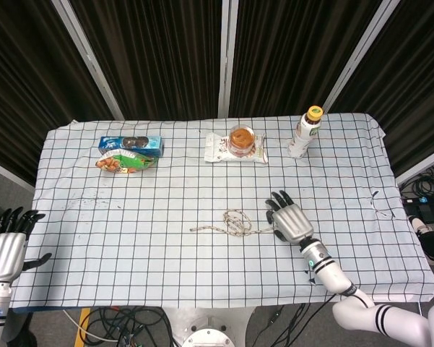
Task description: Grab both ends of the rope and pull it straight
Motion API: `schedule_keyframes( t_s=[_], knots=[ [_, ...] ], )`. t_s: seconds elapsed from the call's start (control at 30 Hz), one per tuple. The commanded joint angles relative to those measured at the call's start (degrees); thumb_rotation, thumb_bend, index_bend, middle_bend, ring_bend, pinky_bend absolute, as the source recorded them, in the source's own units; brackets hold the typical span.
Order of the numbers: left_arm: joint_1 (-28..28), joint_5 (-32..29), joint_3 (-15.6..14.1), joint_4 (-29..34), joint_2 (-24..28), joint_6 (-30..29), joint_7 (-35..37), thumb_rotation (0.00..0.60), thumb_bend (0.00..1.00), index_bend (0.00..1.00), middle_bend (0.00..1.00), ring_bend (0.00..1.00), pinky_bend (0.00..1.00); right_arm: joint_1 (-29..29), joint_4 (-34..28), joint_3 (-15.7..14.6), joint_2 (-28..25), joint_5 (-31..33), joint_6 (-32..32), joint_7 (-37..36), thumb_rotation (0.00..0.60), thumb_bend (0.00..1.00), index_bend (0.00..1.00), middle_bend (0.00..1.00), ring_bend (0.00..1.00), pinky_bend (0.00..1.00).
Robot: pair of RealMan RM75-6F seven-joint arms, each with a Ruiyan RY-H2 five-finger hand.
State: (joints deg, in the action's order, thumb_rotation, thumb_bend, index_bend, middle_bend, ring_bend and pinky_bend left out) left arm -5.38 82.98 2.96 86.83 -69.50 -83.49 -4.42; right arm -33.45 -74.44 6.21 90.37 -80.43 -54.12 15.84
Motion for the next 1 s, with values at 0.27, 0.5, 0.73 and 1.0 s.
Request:
schedule_keyframes(
  t_s=[0.27, 0.5, 0.73, 1.0],
  knots=[
    [-0.1, -0.1, 0.0, -0.4, -0.2, 0.3, 0.3, 0.600, 0.05, 0.20, 0.15, 0.06, 0.04, -0.7, 0.1, -0.5, 0.3, 1.2, 0.7, 0.7, 0.600, 0.29, 0.51, 0.18, 0.00, 0.00],
    [-0.2, -0.1, 0.0, -0.7, -0.4, 0.3, 0.6, 0.600, 0.05, 0.20, 0.15, 0.06, 0.04, -0.9, -0.3, -0.9, 0.2, 1.9, 0.6, 1.0, 0.600, 0.33, 0.52, 0.18, 0.00, 0.00],
    [-0.2, -0.1, -0.1, -1.1, -0.5, 0.3, 0.9, 0.600, 0.05, 0.20, 0.15, 0.06, 0.04, -1.2, 0.0, -1.2, 0.5, 2.7, 1.0, 1.7, 0.600, 0.34, 0.52, 0.18, 0.00, 0.00],
    [-0.2, -0.1, -0.1, -1.6, -0.7, 0.4, 1.5, 0.600, 0.05, 0.20, 0.15, 0.06, 0.04, -1.3, 0.2, -1.4, 0.8, 3.4, 0.9, 2.1, 0.600, 0.37, 0.54, 0.18, 0.00, 0.00]
  ],
)
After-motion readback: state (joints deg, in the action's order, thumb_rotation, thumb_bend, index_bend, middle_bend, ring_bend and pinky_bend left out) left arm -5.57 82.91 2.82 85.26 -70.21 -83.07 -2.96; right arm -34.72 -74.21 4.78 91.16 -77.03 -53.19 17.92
